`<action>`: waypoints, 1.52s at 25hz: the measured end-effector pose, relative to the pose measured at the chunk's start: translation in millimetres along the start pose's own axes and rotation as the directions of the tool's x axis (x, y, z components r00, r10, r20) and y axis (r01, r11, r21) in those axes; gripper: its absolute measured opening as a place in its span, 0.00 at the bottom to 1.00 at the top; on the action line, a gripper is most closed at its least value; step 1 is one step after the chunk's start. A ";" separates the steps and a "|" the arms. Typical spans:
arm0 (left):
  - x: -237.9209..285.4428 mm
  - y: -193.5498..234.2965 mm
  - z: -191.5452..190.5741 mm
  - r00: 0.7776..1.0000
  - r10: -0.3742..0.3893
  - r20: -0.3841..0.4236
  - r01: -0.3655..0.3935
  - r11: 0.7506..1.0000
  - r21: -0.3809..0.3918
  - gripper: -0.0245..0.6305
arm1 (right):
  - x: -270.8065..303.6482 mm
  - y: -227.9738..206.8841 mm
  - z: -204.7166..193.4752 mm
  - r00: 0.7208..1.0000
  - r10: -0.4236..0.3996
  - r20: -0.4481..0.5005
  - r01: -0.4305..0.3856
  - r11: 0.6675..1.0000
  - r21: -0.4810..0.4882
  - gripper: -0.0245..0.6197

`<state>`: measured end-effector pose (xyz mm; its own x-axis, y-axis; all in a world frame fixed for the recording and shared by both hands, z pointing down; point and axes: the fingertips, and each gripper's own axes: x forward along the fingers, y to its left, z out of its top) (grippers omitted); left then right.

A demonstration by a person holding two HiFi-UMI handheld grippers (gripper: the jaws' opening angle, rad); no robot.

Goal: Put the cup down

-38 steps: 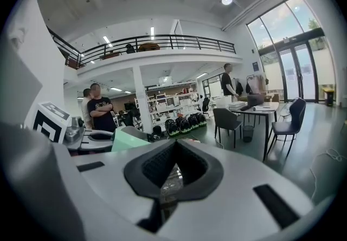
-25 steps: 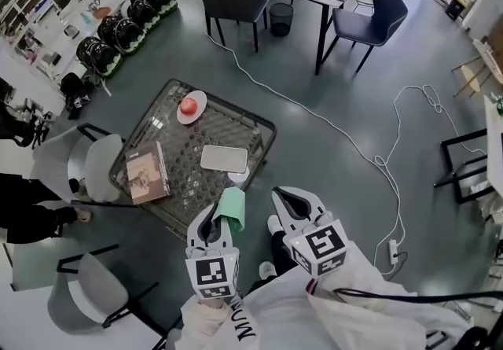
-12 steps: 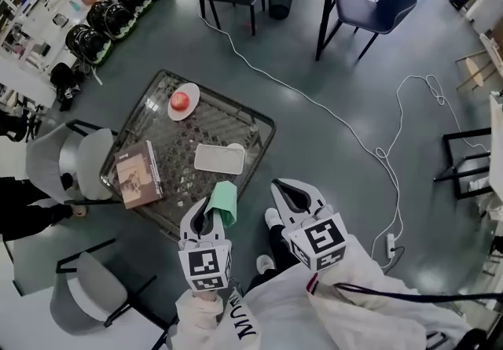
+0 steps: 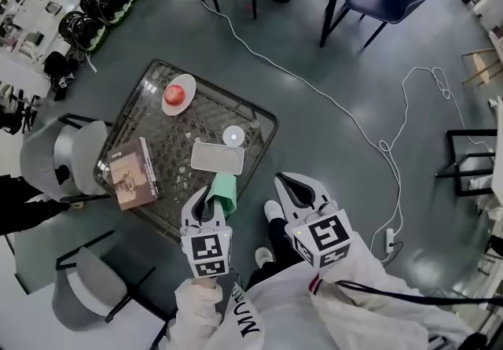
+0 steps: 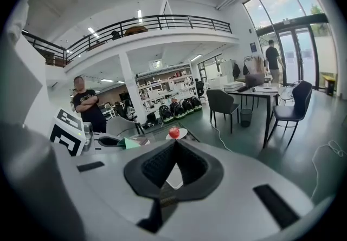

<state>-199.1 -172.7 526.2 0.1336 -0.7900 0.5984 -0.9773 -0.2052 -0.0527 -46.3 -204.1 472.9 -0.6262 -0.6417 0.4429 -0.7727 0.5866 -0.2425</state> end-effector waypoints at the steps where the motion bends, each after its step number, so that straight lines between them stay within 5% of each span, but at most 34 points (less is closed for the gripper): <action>1: 6.2 2.5 -3.4 1.000 0.002 -0.011 -0.002 1.000 -0.001 0.09 | 3.5 -2.3 -1.2 1.000 -0.002 -0.005 0.002 1.000 0.003 0.05; 18: 80.5 21.4 -41.1 0.988 -0.011 -0.156 0.004 0.999 -0.042 0.09 | 42.5 -30.3 -11.0 0.998 -0.013 -0.067 0.014 1.000 0.012 0.05; 38: 141.6 28.2 -87.9 0.947 -0.066 -0.313 0.043 0.996 -0.080 0.09 | 63.6 -53.4 -32.2 0.992 -0.011 -0.122 0.018 0.998 0.054 0.05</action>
<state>-222.2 -239.6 679.7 0.1396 -0.5541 0.8207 -0.9807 -0.1919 0.0373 -41.5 -260.4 541.9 -0.6000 -0.5832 0.5477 -0.7884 0.5473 -0.2808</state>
